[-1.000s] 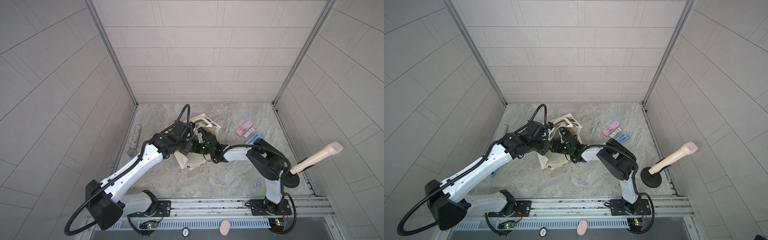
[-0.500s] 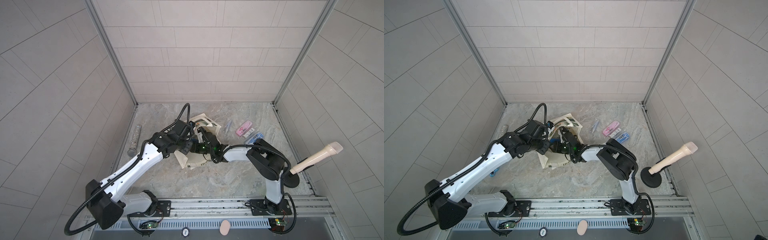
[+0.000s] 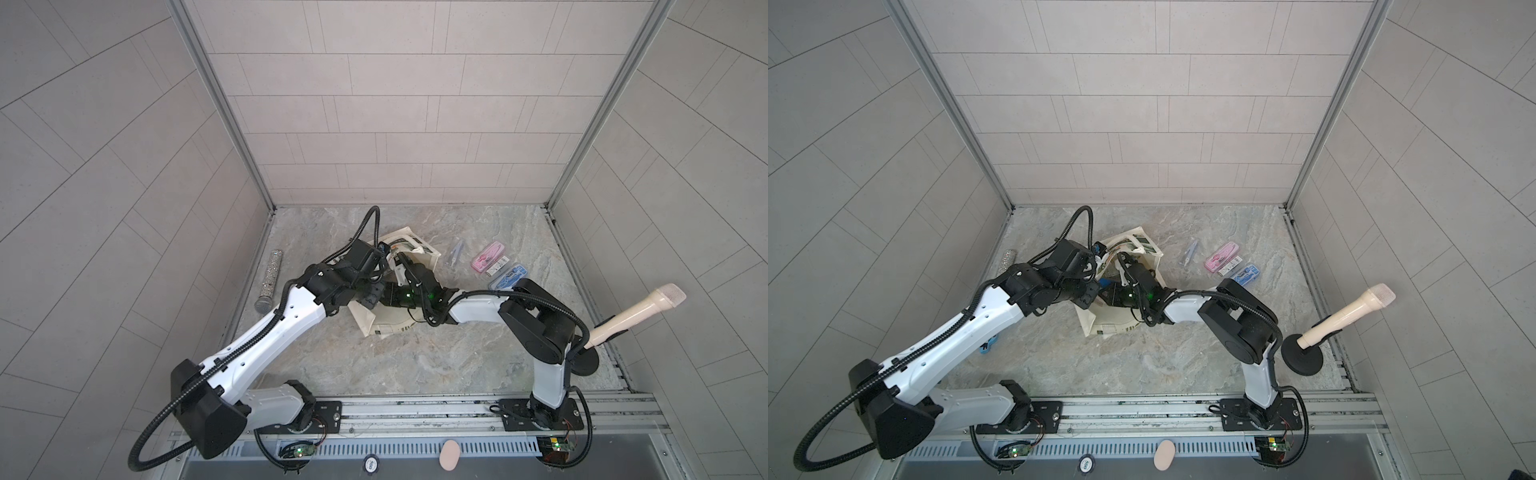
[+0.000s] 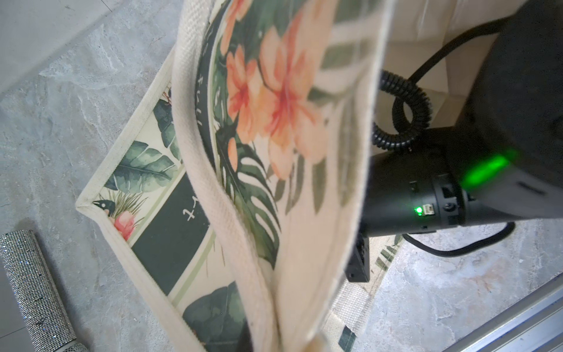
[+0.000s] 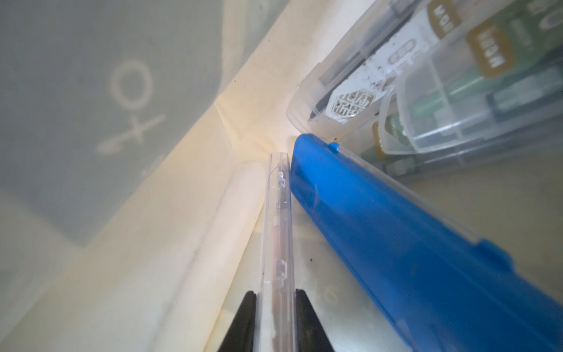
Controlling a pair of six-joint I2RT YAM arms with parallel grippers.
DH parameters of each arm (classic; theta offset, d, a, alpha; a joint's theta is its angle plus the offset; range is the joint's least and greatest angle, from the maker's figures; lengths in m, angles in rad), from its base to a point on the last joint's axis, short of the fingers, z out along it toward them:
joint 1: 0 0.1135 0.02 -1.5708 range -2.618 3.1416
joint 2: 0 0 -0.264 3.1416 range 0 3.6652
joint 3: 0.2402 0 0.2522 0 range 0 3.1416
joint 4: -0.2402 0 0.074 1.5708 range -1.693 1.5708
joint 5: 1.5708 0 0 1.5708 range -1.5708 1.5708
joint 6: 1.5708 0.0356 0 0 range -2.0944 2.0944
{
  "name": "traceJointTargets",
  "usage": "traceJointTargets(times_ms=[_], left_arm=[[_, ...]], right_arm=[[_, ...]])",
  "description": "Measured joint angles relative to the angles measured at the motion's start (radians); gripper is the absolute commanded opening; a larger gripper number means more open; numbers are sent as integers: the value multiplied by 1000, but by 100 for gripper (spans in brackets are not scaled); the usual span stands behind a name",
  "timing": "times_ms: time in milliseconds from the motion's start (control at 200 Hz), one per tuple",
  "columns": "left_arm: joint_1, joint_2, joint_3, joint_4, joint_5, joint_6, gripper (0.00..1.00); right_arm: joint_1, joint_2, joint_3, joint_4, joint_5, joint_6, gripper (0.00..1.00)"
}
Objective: Take out the compass set from the canvas bag
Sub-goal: Pick up the compass set from the canvas bag.
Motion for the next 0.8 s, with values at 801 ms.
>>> traceJointTargets(times_ms=[801], left_arm=[[0, -8, 6, -16, -46, -13, 0]], right_arm=[[49, -1086, -252, -794, 262, -206, 19]])
